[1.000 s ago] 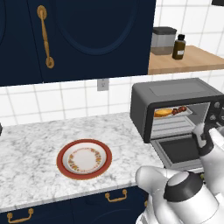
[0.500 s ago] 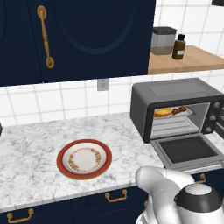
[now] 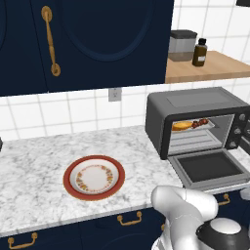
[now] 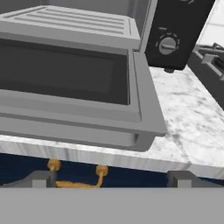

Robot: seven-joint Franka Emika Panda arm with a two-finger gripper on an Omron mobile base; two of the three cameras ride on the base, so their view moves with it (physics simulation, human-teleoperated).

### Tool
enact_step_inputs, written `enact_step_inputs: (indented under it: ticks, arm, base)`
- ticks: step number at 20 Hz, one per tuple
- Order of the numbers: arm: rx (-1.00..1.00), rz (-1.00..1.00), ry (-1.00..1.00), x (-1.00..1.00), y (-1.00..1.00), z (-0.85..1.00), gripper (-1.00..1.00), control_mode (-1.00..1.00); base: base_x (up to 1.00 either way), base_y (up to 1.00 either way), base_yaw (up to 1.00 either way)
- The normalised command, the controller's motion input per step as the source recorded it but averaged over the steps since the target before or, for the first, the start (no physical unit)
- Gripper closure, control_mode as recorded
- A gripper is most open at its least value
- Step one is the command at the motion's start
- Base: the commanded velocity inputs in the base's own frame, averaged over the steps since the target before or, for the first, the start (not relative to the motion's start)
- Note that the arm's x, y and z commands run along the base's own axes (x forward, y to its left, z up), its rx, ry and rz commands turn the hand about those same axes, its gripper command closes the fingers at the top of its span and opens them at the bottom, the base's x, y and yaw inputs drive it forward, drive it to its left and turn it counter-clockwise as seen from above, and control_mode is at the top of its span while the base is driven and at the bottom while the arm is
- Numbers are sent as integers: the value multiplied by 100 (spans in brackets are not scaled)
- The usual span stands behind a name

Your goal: Pick up the kebab skewer and baguette bread, and place them inside the toaster oven. Close the toaster oven door and start by setting the timer.

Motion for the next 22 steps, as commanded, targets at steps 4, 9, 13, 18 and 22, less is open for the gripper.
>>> enact_step_inputs:
  ticks: [4,9,13,18,22]
  arm:
    - [3,6,0,28,16,-5,-100,-100]
    - [9,1,0,22,0,-5,-100,-100]
    - [15,0,0,4,0,-12,-100,-100]
    - [9,0,0,7,0,-10,-100,-100]
    - [2,0,0,19,0,-8,-100,-100]
  base:
    - [0,0,0]
    - [0,0,0]
    - [0,0,0]
    - [0,0,0]
    - [0,0,0]
